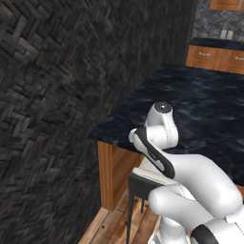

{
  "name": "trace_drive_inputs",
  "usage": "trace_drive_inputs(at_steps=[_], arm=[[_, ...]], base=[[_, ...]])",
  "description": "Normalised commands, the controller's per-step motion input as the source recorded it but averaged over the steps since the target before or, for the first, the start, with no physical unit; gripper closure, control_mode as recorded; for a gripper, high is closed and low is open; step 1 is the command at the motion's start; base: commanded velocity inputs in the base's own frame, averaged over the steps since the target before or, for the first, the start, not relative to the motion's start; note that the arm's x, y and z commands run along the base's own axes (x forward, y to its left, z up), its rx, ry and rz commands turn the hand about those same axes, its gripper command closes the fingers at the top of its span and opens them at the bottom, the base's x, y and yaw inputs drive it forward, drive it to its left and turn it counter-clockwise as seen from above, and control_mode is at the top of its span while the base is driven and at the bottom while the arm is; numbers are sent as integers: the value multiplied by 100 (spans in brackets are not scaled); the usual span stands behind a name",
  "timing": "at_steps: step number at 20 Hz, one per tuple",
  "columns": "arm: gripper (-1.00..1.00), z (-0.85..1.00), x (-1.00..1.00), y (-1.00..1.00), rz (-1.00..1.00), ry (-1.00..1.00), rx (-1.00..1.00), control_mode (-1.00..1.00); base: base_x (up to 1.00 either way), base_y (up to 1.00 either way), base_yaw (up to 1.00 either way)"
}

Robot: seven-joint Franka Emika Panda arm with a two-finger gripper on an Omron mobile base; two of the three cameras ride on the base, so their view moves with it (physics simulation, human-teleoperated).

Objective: Four empty soda cans are scattered around the kitchen. Gather all the cans and cluster them next to the stove for recycling.

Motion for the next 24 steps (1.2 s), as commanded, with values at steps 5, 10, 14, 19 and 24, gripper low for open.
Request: trace_drive_inputs(at_steps=[5,10,14,19,24], arm=[[100,0,0,0,0,0,0,-100],[100,0,0,0,0,0,0,100],[100,0,0,0,0,0,0,100],[100,0,0,0,0,0,0,100],[100,0,0,0,0,0,0,100]], base=[[0,0,0],[-40,-5,0],[-62,-10,0],[-38,-1,-34],[0,11,-92]])
